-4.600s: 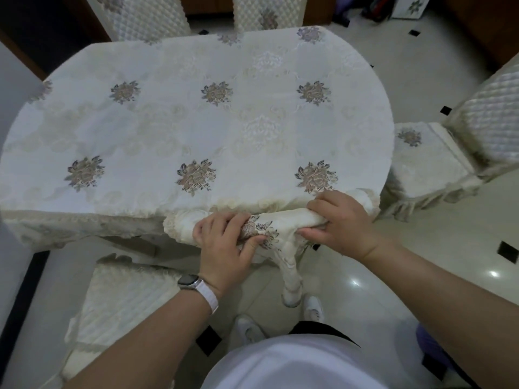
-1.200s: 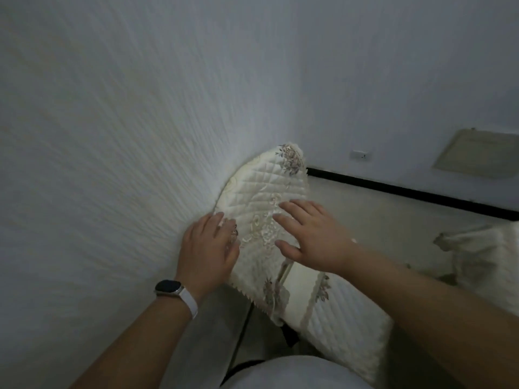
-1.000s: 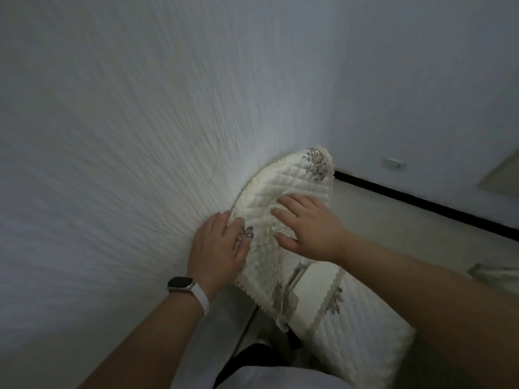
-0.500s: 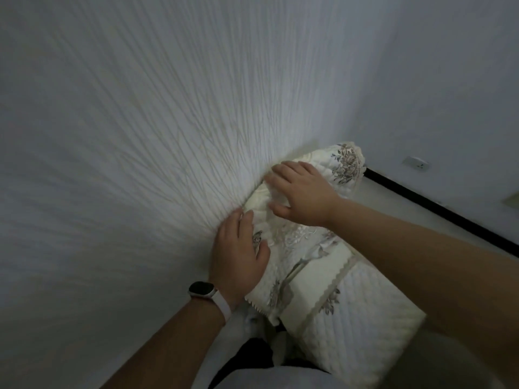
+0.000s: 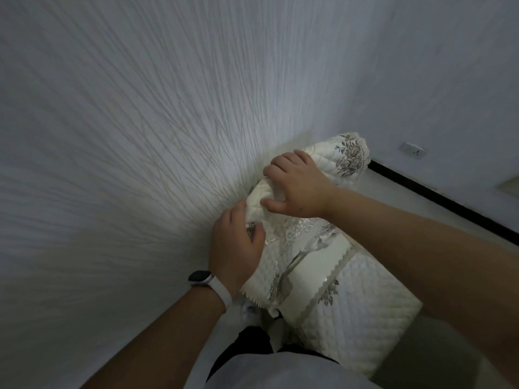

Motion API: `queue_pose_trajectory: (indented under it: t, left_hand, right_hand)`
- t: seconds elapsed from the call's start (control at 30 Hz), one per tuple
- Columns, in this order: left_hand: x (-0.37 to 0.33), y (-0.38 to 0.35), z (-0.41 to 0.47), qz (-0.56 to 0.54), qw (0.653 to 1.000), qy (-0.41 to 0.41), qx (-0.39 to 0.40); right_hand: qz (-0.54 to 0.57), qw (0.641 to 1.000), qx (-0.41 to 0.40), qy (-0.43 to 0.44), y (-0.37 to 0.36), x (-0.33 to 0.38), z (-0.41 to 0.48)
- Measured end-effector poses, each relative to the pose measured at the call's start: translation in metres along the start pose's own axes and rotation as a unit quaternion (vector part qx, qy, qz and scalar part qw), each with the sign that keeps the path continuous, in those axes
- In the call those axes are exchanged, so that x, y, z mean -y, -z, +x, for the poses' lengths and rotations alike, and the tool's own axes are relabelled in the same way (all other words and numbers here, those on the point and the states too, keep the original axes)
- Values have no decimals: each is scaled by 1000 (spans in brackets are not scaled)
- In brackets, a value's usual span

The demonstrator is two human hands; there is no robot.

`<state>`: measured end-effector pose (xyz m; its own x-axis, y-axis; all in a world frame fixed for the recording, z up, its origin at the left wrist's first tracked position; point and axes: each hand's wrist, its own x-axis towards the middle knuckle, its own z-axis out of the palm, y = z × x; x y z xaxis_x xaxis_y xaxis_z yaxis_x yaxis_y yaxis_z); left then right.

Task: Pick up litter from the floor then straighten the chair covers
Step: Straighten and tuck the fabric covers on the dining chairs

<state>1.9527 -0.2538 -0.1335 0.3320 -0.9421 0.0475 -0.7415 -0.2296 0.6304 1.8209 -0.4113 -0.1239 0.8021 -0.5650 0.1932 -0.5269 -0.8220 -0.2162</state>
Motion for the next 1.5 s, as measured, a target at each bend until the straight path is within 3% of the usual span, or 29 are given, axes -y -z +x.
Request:
queue_pose_trajectory:
  t: [0.47, 0.63, 0.87, 1.13, 1.5]
  left_hand:
    - [-23, -2, -32, -10, 1000, -3, 5]
    - [-28, -4, -41, -81, 994, 1, 68]
    - [-22, -14, -58, -124, 983, -59, 122]
    - [-11, -7, -81, -136, 981, -65, 125]
    - [-21, -13, -130, -114, 990, -25, 73]
  right_hand:
    - [4, 1000, -13, 6, 15, 15, -51]
    - [-9, 999, -33, -29, 24, 18, -74]
    - [-37, 996, -31, -70, 33, 26, -97]
    - [-32, 998, -12, -62, 29, 49, -107]
    - [-9, 999, 4, -39, 34, 70, -133]
